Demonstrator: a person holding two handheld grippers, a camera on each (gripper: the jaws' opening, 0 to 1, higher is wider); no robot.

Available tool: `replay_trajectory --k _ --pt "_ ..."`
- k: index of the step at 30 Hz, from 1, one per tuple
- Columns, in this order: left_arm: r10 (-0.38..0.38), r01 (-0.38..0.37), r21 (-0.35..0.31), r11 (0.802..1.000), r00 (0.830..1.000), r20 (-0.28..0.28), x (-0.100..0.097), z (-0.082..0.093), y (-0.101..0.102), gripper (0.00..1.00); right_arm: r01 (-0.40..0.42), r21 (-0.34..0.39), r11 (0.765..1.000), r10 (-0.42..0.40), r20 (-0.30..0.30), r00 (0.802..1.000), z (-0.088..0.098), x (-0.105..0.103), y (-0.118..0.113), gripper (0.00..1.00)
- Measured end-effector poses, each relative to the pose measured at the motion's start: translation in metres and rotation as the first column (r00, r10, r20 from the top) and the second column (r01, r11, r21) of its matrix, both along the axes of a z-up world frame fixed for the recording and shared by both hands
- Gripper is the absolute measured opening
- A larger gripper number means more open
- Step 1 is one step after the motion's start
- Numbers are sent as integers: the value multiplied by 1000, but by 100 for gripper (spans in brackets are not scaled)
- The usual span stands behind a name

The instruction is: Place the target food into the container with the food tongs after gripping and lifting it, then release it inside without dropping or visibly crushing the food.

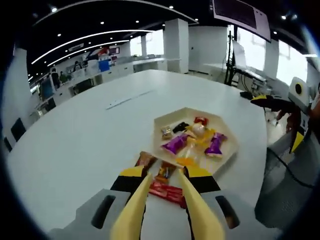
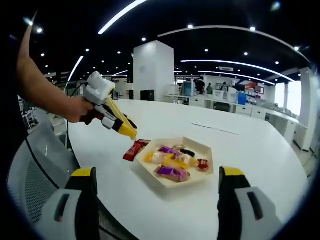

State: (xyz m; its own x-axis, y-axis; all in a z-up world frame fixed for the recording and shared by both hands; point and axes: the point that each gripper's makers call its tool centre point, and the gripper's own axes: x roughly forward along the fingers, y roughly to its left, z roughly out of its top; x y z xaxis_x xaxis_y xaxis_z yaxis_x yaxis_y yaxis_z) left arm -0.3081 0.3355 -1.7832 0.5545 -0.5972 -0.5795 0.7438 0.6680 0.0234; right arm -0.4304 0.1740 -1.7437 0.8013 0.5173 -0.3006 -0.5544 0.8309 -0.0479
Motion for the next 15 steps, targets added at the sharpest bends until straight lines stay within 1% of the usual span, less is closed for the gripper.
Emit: replay_trajectory --k 3,4,6,7,8,9,10,11,15 --pt "12 -12 8 1000 1000 -10 1 -6 -1 26 -2 -6 1000 2 0 1000 0 0 0 100" --pt "17 -17 21 1000 1000 -16 0 -10 -1 26 -1 -7 1000 1 2 1000 0 1 0 100" --pt "25 -24 40 999 1000 -10 0 -15 -1 26 0 -4 1000 0 3 1000 0 1 0 100" --pt "29 -28 61 998 1000 -7 0 -19 1 26 2 -5 1000 -2 3 1000 0 1 0 100" --pt "20 -21 101 995 1000 12 1 -22 4 26 5 -7 1000 -5 3 1000 0 1 -1 100" --pt "2 -10 164 986 999 48 1 -26 7 26 7 -7 1000 -7 1 1000 0 1 -1 100" --pt "-5 -5 188 982 999 54 1 -29 9 26 8 -6 1000 -8 0 1000 0 1 -2 100" --pt "5 -10 161 987 999 32 -1 -32 6 26 10 -7 1000 -10 1 1000 0 2 -2 100" --pt "18 -19 147 989 1000 11 -3 -32 11 26 18 -5 1000 -18 4 1000 0 2 -3 100"
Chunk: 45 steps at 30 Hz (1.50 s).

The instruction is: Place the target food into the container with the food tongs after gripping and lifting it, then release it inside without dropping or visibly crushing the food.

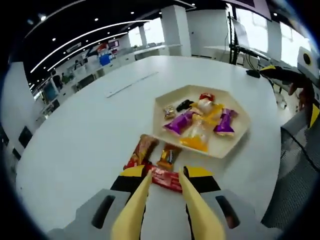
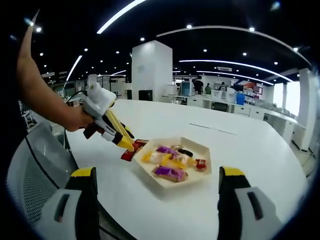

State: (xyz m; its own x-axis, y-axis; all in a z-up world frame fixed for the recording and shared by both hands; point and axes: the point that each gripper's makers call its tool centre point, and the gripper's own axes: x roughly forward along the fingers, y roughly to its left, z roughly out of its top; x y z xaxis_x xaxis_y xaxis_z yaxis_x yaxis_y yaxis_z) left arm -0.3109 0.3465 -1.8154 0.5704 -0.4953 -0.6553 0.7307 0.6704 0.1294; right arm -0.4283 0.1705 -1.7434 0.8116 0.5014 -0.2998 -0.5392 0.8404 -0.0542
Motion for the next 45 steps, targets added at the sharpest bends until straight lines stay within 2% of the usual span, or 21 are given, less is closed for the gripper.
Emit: replay_trajectory --k 11,14,15,16,17,21,23,28,35,39,45 --pt "41 -41 -8 999 999 -25 -1 -1 20 26 2 0 1000 -2 0 1000 0 0 0 100" --pt "102 -102 3 995 994 -37 1 0 32 26 1 0 1000 -1 1 1000 1 0 0 100" --pt "126 -127 -9 992 991 -44 3 0 33 26 2 -1 1000 -2 -1 1000 0 0 0 100" --pt "154 -157 -50 986 986 -58 4 4 31 26 2 -2 1000 -2 2 1000 0 0 0 100" --pt "158 -161 -63 985 986 -57 4 7 29 26 2 -1 1000 -2 3 1000 1 0 0 100" --pt "141 -143 -46 989 989 -52 4 7 16 26 3 -2 1000 -3 1 1000 0 0 0 100" --pt "147 -151 -48 987 986 -78 1 2 13 26 4 -3 1000 -4 -1 1000 0 0 -1 100" --pt "166 -168 -24 985 983 -84 1 -5 17 26 8 -3 1000 -8 -3 1000 0 0 -1 100" --pt "138 -138 3 990 987 -80 -5 -7 31 26 6 -3 1000 -6 -5 1000 -1 0 0 100" --pt "112 -110 42 993 991 -66 -8 -9 42 27 6 1 1000 -6 -7 1000 -1 0 -1 100" --pt "165 -162 44 986 984 -74 -6 -8 57 26 4 0 1000 -4 -7 1000 -1 0 0 100"
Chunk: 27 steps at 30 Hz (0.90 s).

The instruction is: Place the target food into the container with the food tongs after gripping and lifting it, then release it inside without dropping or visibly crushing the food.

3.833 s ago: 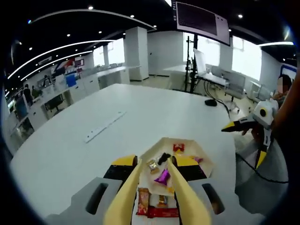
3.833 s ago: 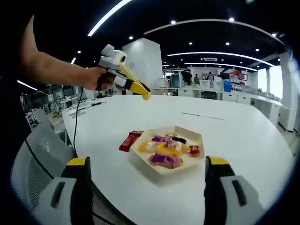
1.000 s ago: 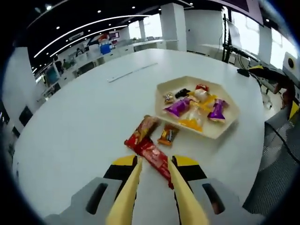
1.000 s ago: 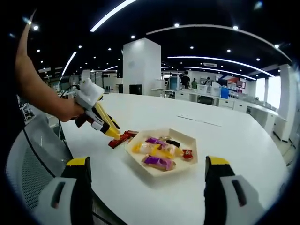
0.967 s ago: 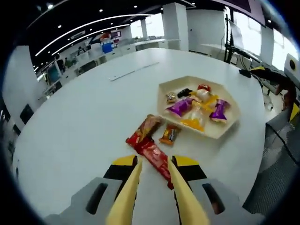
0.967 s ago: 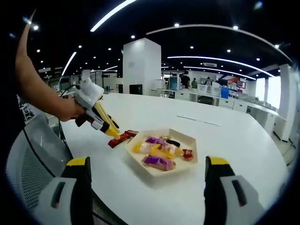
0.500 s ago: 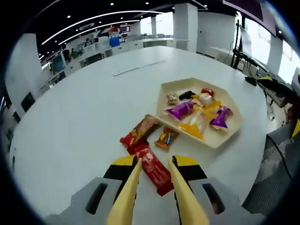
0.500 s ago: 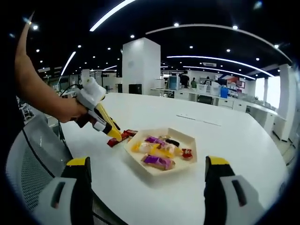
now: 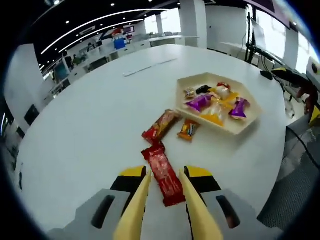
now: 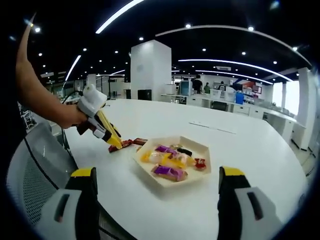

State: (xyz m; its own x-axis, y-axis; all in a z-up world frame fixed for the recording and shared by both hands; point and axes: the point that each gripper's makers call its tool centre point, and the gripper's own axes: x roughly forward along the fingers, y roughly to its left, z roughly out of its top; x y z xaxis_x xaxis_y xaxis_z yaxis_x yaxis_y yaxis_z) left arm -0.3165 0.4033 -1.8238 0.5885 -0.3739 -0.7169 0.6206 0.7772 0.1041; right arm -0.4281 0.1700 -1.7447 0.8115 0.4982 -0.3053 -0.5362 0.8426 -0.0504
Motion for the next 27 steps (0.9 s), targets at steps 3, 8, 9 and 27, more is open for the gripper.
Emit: replay_trajectory --k 3,8,9,27 --pt "26 -26 -28 999 1000 -11 2 0 0 27 0 1 1000 0 -3 1000 0 0 0 100" --pt "20 -22 -44 999 999 -42 2 -6 -4 27 0 -1 1000 0 -6 1000 -1 0 0 100" --pt "19 -22 -56 998 999 -40 4 -5 -5 27 0 -1 1000 0 -8 1000 -1 -1 0 100" --pt "-61 59 -53 997 998 -29 4 -9 -10 20 0 6 1000 0 -11 1000 -1 -1 0 100"
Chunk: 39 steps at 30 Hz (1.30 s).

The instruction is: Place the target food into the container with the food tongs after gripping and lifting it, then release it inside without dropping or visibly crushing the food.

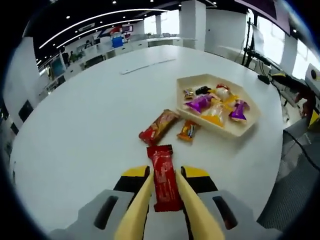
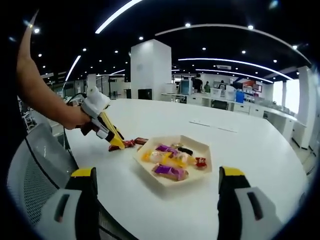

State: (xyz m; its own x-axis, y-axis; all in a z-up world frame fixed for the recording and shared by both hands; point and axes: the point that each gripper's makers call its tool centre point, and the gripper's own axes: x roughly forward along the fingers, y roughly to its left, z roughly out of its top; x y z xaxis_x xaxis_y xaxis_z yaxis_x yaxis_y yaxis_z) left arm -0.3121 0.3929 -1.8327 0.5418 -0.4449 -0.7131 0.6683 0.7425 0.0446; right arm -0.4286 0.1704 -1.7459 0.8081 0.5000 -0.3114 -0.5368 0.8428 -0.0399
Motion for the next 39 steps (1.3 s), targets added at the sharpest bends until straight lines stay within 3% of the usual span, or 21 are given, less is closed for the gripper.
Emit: replay_trajectory --k 15,20,25,32,39 --pt "-7 5 -30 1000 999 -49 1 0 3 18 4 0 1000 -4 0 1000 0 0 -1 100" --pt "-62 61 -20 998 997 -55 -5 4 -1 19 9 1 1000 -9 -1 1000 1 1 -1 100" --pt "-66 64 -33 997 996 -65 2 10 2 19 8 -1 1000 -8 0 1000 1 1 -1 100" --pt "-177 175 -29 984 982 -59 12 35 -9 19 4 -4 1000 -4 -2 1000 0 1 -1 100" --pt "-222 221 -34 975 974 -50 26 64 -13 19 5 -2 1000 -5 1 1000 0 1 -1 100"
